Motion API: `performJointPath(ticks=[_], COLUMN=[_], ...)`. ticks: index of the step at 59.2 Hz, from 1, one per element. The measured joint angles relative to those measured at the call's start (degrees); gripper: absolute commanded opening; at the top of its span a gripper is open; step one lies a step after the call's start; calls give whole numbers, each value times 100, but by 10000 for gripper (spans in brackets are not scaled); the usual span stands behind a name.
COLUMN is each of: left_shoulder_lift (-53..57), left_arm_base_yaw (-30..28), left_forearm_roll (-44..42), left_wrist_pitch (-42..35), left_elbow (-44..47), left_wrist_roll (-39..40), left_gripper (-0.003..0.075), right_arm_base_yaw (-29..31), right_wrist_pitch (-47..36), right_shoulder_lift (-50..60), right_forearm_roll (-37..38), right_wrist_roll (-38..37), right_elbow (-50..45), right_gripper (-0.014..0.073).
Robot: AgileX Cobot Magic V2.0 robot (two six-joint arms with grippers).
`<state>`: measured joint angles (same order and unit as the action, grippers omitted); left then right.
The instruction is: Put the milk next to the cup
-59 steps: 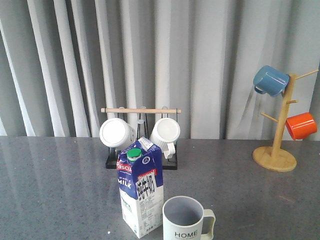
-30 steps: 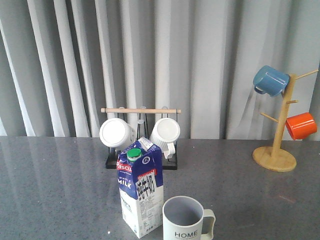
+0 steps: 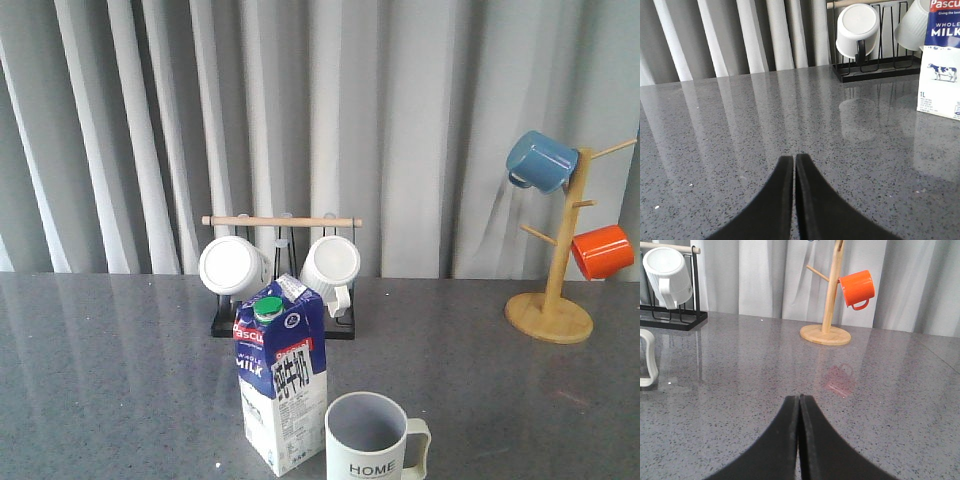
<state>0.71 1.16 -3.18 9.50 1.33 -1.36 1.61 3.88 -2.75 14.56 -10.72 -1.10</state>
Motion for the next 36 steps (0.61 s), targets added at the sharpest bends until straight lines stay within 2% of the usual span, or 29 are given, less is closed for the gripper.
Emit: performJointPath(ticks=[24,36], left_shoulder_lift=[0,0], left_arm_base_yaw=[0,0], left_forearm_roll=[0,0], left_wrist_pitch=[0,0], left_elbow=[0,0], left_wrist_roll=[0,0], left_gripper=[-6,-6], right_arm_base_yaw=[12,259], right_wrist_pitch=[-25,-44], right_shoulder_lift=[97,328], right_forearm_roll=[0,0], right_wrist_roll=[16,109], right_elbow=[0,0], right_gripper=[-4,-4])
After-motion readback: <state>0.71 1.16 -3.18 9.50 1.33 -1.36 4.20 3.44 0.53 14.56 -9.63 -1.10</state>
